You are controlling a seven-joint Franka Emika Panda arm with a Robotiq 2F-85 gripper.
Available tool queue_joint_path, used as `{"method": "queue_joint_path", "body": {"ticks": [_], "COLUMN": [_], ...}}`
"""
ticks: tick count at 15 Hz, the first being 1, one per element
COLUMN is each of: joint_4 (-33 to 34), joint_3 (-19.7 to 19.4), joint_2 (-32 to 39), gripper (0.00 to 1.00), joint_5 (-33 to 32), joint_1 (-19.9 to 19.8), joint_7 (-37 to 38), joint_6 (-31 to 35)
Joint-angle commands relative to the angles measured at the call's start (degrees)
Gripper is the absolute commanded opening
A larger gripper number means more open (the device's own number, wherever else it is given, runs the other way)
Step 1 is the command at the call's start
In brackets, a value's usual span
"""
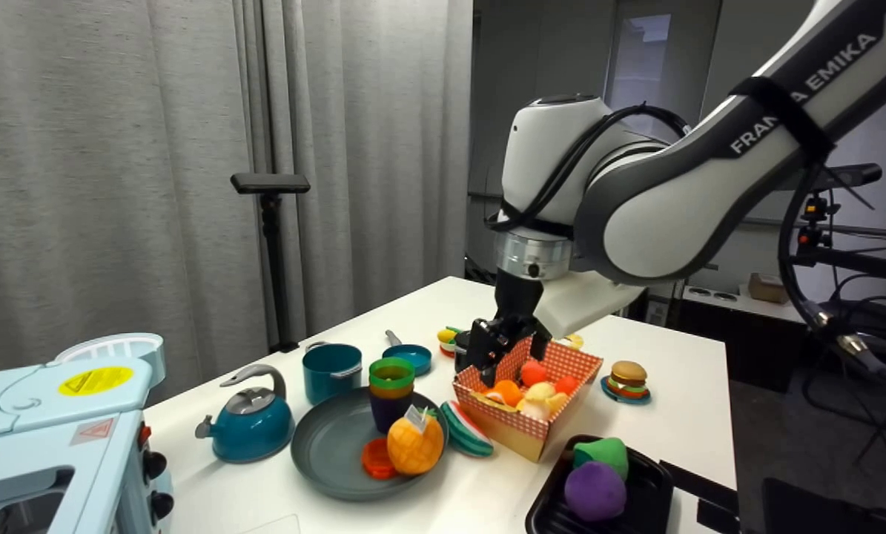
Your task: Take the lid off the black pot and put it in the box
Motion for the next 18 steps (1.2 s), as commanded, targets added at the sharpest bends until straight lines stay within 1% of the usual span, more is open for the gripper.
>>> {"method": "queue_joint_path", "body": {"ticks": [1, 2, 4, 5, 9, 18], "joint_4": [3.30, 4.40, 5.39, 3.14, 3.92, 3.99], "joint_3": [-3.49, -4.27, -5.01, -5.01, -5.30, -5.32], "joint_2": [1.41, 1.86, 1.92, 0.61, 1.11, 1.27], "gripper": [1.00, 1.00, 1.00, 1.00, 1.00, 1.00], "joint_5": [0.44, 1.79, 2.21, 1.12, 1.29, 1.36], "joint_1": [-2.81, -3.40, -3.69, -3.56, -3.66, -3.63], "joint_7": [4.60, 5.28, 10.07, 5.87, 9.16, 9.38], "joint_6": [0.04, -0.56, -1.74, -0.19, -0.38, -0.38]}}
